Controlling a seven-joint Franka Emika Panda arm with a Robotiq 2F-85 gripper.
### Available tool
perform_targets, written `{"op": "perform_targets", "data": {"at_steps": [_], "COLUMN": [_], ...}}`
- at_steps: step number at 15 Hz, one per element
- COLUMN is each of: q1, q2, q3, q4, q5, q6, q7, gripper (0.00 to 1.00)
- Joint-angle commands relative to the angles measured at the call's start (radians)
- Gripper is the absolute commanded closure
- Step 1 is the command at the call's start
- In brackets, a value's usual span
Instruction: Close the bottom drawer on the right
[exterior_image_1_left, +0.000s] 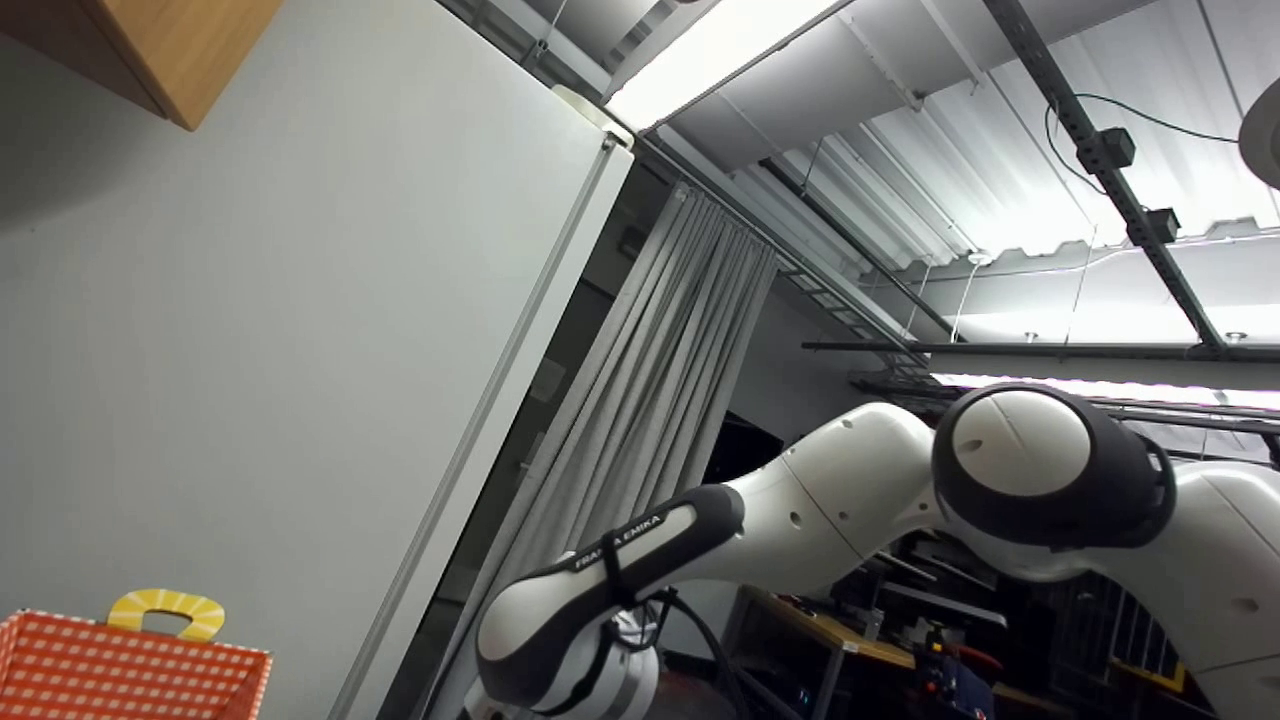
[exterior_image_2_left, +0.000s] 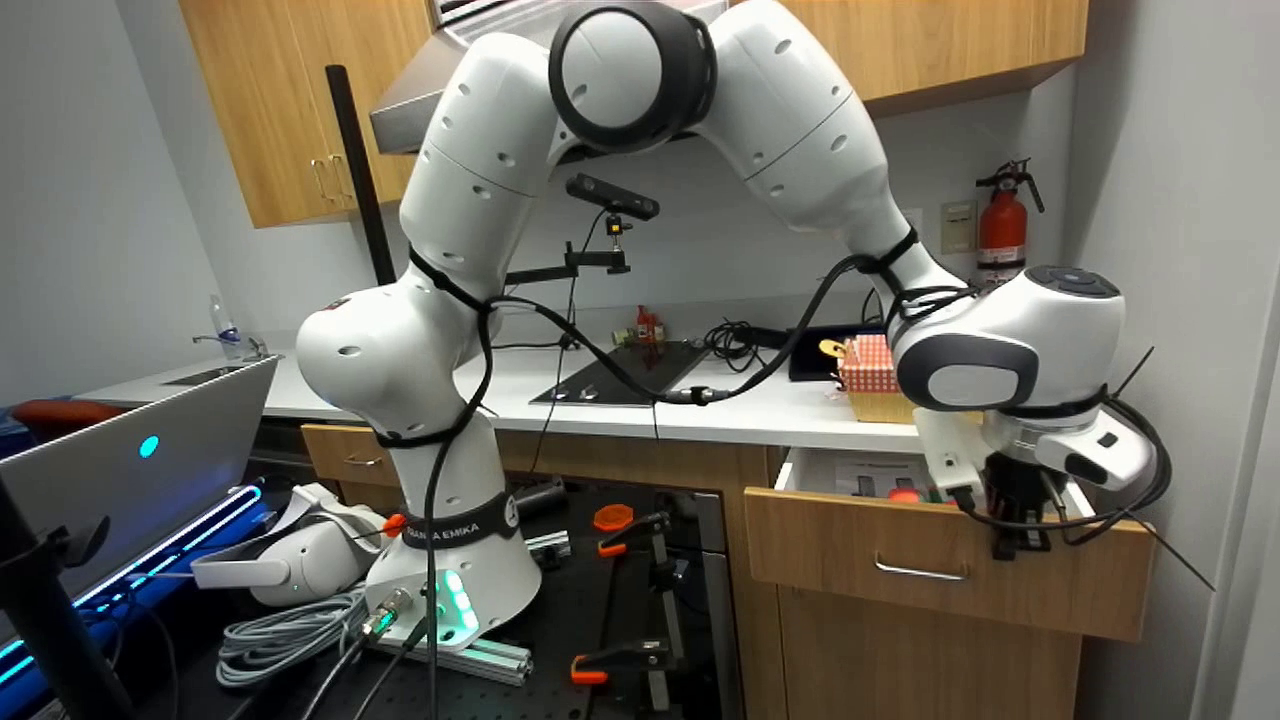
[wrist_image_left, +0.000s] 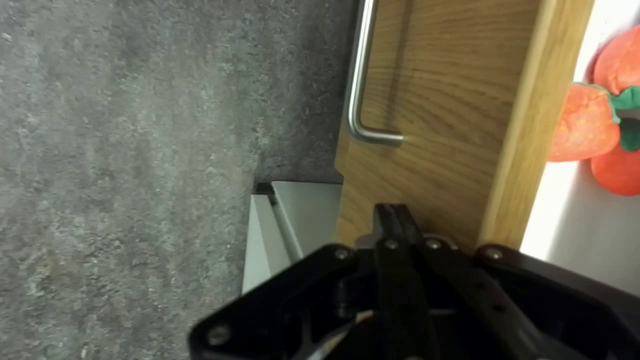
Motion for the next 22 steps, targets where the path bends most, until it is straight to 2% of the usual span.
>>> {"op": "perform_targets", "data": {"at_steps": [1,3,7,10,12,16,19,22], "q1": [0.006,-0.019,-0.091,-0.181,-0.208,-0.177,-0.126,-0.066], "q2": [0.031,-0.004,-0.149,-0.267,-0.342,-0.479,-0.574,-0.654], "q3": [0.09,0.128,0.129,0.149,0.132,0.043,-0.024,-0.072], "q4": [0.06,0.045,-0.034,-0.089,-0.119,-0.187,-0.256,-0.328], "q5": [0.09,0.128,0.176,0.29,0.368,0.461,0.465,0.452], "q6": [0.025,0.029,-0.017,-0.064,-0.132,-0.291,-0.377,-0.402], "q7": [-0.064,-0.106,-0.19,-0.31,-0.386,-0.491,-0.54,-0.58], "gripper": [1.0,1.0,1.0,1.0,1.0,1.0,1.0,1.0]}}
